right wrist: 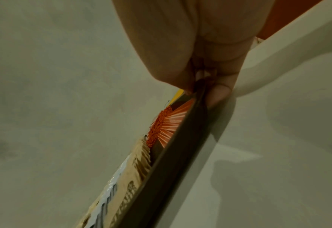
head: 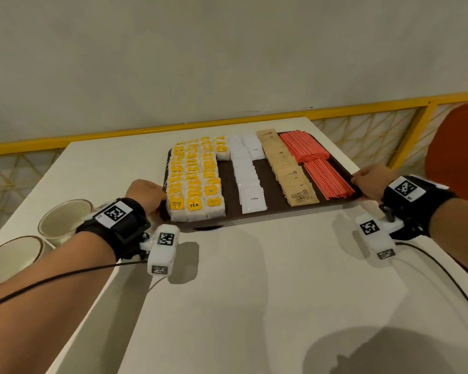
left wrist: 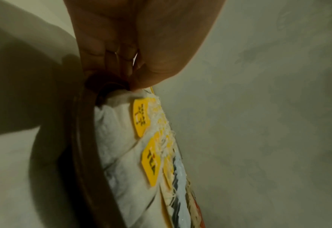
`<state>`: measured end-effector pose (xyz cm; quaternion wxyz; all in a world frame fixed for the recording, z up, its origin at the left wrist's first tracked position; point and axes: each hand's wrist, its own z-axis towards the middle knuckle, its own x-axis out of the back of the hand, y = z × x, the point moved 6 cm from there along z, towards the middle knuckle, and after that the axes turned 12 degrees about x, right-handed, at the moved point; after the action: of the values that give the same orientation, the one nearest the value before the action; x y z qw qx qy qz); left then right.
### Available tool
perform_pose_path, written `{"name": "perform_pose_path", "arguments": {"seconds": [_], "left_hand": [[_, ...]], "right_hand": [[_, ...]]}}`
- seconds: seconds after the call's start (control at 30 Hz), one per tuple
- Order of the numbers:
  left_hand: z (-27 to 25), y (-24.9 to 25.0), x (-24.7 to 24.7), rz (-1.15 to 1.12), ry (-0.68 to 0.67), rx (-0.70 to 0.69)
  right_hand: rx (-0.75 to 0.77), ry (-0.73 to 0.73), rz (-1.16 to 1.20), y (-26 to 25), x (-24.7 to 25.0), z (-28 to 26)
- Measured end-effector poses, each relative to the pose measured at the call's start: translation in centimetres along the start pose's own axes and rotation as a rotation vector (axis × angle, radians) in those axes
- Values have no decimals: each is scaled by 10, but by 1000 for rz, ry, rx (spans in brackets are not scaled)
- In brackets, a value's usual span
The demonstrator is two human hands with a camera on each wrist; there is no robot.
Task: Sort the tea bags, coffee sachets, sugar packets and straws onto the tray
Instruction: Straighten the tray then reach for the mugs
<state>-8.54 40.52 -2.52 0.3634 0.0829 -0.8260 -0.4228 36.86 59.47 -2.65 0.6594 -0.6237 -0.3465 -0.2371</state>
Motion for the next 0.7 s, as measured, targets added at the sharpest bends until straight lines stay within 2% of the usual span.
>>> {"name": "perform_pose_path", "arguments": {"seconds": [0.17,0.3,0.4,0.5,0.7], "left_hand": [[41,22,-5,2,-34,69],[59,41,-8,-14,-61,133],[70,54,-8,-45,-72,173],[89,56,-5,-62,-75,197],[106,59,-3,-98,-93,220]], "right_hand": [[-23,-28,-54,-6,-12,46],[-41,30,-137,-22,-17,77],[-54,1,-191,-32,-22,93],[-25,-37,-187,-32,-28,112],[-36,-24,-139,-35,-35,134]]}}
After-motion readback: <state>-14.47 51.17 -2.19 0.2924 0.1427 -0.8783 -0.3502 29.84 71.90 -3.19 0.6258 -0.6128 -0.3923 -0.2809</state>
